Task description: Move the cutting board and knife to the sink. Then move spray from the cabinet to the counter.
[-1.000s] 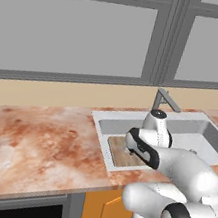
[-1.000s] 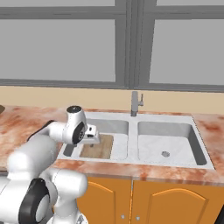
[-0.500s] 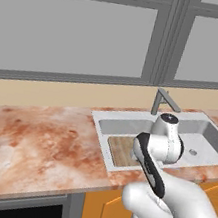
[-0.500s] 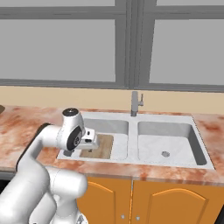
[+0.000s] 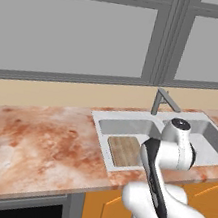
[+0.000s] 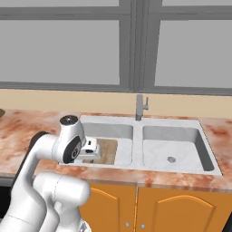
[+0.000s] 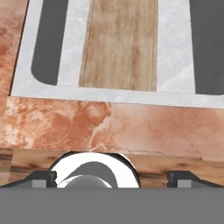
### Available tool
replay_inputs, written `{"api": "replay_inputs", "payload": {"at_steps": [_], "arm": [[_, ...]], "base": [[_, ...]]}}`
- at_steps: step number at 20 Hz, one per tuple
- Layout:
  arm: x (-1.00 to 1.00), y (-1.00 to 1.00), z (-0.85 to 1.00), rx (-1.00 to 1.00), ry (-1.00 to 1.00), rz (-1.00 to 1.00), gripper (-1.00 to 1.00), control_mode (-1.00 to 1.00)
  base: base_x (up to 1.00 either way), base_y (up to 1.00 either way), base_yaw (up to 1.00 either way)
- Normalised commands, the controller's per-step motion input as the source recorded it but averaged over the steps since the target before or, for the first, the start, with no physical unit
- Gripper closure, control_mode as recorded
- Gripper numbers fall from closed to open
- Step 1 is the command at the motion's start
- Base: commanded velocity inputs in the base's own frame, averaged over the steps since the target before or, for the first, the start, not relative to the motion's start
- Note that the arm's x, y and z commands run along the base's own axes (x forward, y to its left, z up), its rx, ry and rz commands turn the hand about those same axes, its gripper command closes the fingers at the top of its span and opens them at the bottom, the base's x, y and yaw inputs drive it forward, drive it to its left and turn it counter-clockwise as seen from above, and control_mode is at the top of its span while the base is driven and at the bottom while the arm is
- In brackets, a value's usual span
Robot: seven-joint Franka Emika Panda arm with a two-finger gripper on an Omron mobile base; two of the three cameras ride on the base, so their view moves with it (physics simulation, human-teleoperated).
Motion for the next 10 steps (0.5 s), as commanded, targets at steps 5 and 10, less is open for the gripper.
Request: {"api": "replay_inputs", "payload": {"at_steps": [5, 10], "arm": [[-0.11, -0.03, 0.01, 0.0, 0.0, 0.0, -1.0, -1.0], [0.0, 0.0, 0.0, 0.0, 0.0, 0.0, -1.0, -1.0]], "base": [[0.0, 0.0, 0.0], [0.0, 0.0, 0.0]]}}
